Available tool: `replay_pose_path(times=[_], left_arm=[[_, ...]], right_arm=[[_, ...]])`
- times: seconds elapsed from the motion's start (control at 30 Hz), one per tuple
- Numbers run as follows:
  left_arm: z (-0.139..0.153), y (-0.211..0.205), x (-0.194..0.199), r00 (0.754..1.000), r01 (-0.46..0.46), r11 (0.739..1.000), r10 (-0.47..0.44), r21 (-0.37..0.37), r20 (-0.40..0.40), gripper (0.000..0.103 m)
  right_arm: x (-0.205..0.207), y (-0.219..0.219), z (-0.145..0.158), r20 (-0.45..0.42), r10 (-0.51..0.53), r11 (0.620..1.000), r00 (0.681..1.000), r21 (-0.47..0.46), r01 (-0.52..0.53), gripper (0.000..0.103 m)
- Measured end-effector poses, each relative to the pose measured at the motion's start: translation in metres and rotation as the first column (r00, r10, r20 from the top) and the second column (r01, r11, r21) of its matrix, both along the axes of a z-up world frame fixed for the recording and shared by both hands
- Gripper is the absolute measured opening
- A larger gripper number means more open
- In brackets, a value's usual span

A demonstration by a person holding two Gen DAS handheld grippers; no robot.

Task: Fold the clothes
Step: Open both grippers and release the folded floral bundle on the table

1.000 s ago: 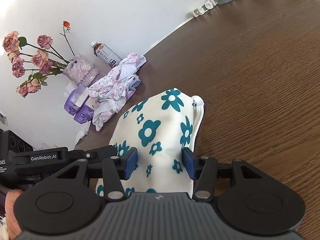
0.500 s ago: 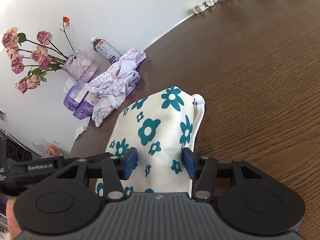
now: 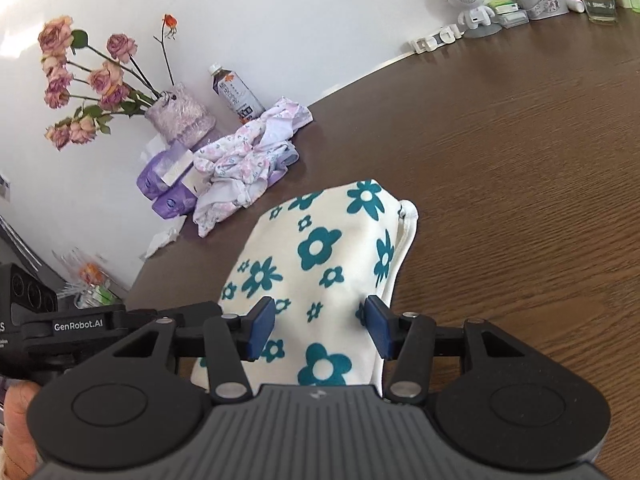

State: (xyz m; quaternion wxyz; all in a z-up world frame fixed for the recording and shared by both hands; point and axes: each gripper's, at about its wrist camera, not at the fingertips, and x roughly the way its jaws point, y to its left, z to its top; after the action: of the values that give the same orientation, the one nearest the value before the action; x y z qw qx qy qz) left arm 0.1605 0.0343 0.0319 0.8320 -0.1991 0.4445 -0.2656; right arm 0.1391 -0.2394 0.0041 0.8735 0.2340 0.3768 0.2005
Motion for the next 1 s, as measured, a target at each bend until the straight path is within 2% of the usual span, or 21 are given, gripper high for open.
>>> replay_pose_path(times=[0.07, 0.2, 0.27, 0.33, 0.4, 0.47, 0.5, 0.53, 0.67, 0.77, 0.8, 0.87, 0.9, 0.93, 0.97, 1.0], left_arm=[[-0.002, -0.004, -0.003, 0.999, 0.011, 1.0, -0.013, 0.027, 0.042, 0.014], [-0.002, 0.005, -0.007, 0.999, 0.004, 1.0, -0.003, -0.016, 0.054, 0.012], [-0.002, 0.01, -0.007, 0.999, 0.014, 0.999, -0.013, -0.039, 0.043, 0.018], [-0.002, 0.011, -0.008, 0.998, 0.026, 0.999, -0.024, -0.039, 0.05, 0.033], [-0.003, 0.009, -0.008, 0.998, 0.025, 0.999, -0.023, -0.023, 0.057, 0.037], [-0.007, 0.005, -0.006, 0.997, 0.042, 0.999, -0.042, -0.013, 0.058, 0.035], [-0.01, 0.003, -0.006, 0.997, 0.053, 0.998, -0.052, -0.013, 0.061, 0.023], [-0.012, 0.003, -0.006, 0.997, 0.051, 0.999, -0.05, -0.019, 0.057, 0.021], [-0.015, 0.01, -0.008, 0.998, 0.051, 0.997, -0.049, -0.052, 0.044, 0.021], [-0.016, 0.019, -0.009, 0.999, 0.031, 0.996, -0.03, -0.082, 0.011, 0.033], [-0.016, 0.021, -0.01, 1.0, 0.024, 0.996, -0.023, -0.083, 0.003, 0.039], [-0.017, 0.022, -0.012, 1.0, 0.021, 0.997, -0.021, -0.078, 0.0, 0.043], [-0.017, 0.021, -0.012, 1.0, 0.026, 0.997, -0.026, -0.074, 0.006, 0.043], [-0.017, 0.02, -0.013, 0.999, 0.031, 0.997, -0.03, -0.07, 0.012, 0.037], [-0.018, 0.018, -0.013, 0.999, 0.033, 0.997, -0.032, -0.068, 0.02, 0.026], [-0.019, 0.017, -0.014, 0.999, 0.035, 0.997, -0.033, -0.067, 0.029, 0.02]], right_arm=[[-0.003, 0.003, -0.002, 0.003, -0.015, 1.0, 1.0, -0.008, 0.015, 0.051], [-0.009, -0.002, -0.002, 0.006, -0.027, 1.0, 1.0, 0.006, 0.027, 0.051], [-0.014, -0.004, 0.0, 0.011, -0.029, 1.0, 1.0, 0.002, 0.029, 0.051], [-0.02, -0.006, 0.002, 0.019, -0.027, 1.0, 0.999, -0.012, 0.027, 0.051], [-0.024, -0.006, 0.003, 0.018, -0.025, 0.999, 1.0, -0.023, 0.025, 0.05], [-0.026, -0.004, 0.002, 0.006, -0.022, 0.999, 1.0, -0.03, 0.022, 0.039], [-0.026, -0.003, 0.0, 0.004, -0.021, 0.999, 1.0, -0.035, 0.021, 0.031], [-0.026, -0.002, -0.001, 0.002, -0.021, 0.999, 1.0, -0.04, 0.021, 0.025], [-0.03, -0.002, -0.002, 0.017, -0.015, 0.999, 1.0, -0.046, 0.016, 0.024], [-0.034, -0.005, -0.001, 0.012, -0.003, 0.999, 1.0, -0.035, 0.003, 0.034], [-0.034, -0.006, -0.001, 0.009, 0.002, 0.999, 1.0, -0.037, -0.002, 0.036], [-0.036, -0.007, -0.001, 0.003, 0.011, 0.999, 1.0, -0.041, -0.011, 0.035], [-0.037, -0.008, -0.001, -0.001, 0.016, 0.999, 1.0, -0.043, -0.016, 0.032], [-0.037, -0.009, -0.001, -0.004, 0.021, 0.999, 1.0, -0.045, -0.021, 0.025], [-0.037, -0.007, -0.001, -0.003, 0.026, 0.998, 1.0, -0.051, -0.026, 0.024], [-0.037, -0.006, -0.001, -0.002, 0.031, 0.998, 1.0, -0.058, -0.031, 0.024]])
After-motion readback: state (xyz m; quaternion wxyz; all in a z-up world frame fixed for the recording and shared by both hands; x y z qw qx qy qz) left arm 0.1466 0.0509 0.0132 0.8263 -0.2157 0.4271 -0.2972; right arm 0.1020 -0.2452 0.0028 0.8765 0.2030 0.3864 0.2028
